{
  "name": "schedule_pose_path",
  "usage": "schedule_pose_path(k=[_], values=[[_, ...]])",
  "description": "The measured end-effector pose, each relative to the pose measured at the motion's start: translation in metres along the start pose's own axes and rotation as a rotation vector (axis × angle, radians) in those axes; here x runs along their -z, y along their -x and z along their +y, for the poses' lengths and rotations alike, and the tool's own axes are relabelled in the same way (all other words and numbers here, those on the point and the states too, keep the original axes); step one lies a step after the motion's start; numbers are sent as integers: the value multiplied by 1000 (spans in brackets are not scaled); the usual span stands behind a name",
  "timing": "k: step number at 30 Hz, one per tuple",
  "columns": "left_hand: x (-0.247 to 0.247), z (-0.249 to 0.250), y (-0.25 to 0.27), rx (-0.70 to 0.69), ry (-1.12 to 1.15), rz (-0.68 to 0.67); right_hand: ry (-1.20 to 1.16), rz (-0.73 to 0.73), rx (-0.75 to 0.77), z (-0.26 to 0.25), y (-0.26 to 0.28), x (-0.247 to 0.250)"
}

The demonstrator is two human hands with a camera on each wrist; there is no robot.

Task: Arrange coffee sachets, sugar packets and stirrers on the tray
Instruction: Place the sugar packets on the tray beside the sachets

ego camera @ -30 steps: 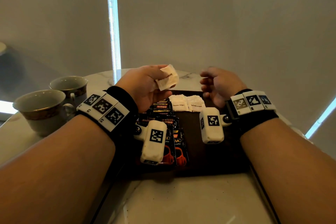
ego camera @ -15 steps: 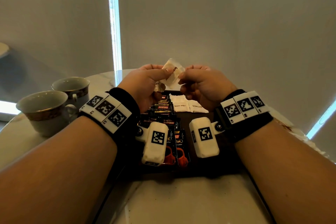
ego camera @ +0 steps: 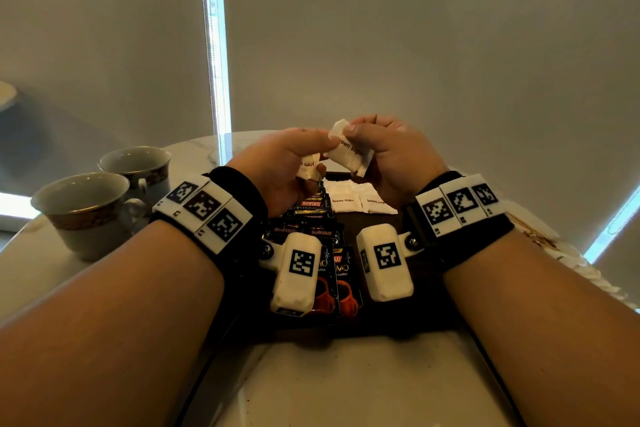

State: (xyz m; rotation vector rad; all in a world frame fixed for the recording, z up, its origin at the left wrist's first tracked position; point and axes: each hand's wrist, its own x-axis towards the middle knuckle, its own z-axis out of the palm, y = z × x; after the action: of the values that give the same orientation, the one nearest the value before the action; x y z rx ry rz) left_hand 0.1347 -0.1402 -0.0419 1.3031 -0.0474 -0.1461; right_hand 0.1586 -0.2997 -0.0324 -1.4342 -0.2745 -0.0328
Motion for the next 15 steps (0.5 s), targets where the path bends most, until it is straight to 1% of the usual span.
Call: schedule_pose_path(k=[3,5,7,9,12,15], values=[[-2,1,0,-25,46,26,-18,-17,-15,2,-1,2],[-2,2,-1,-40,91,37,24,-32,-42,5,-2,4],[-1,1,-2,-45,99,41,58,-41,-70,10,-3,7],[0,0,-3,-41,82,54,39,-25,-82,14,-7,10],[0,0,-5,-17,97,100,-9,47,-111,23,-13,17],[3,1,-8,7,182,148,12,182,-225,36,-20,27]])
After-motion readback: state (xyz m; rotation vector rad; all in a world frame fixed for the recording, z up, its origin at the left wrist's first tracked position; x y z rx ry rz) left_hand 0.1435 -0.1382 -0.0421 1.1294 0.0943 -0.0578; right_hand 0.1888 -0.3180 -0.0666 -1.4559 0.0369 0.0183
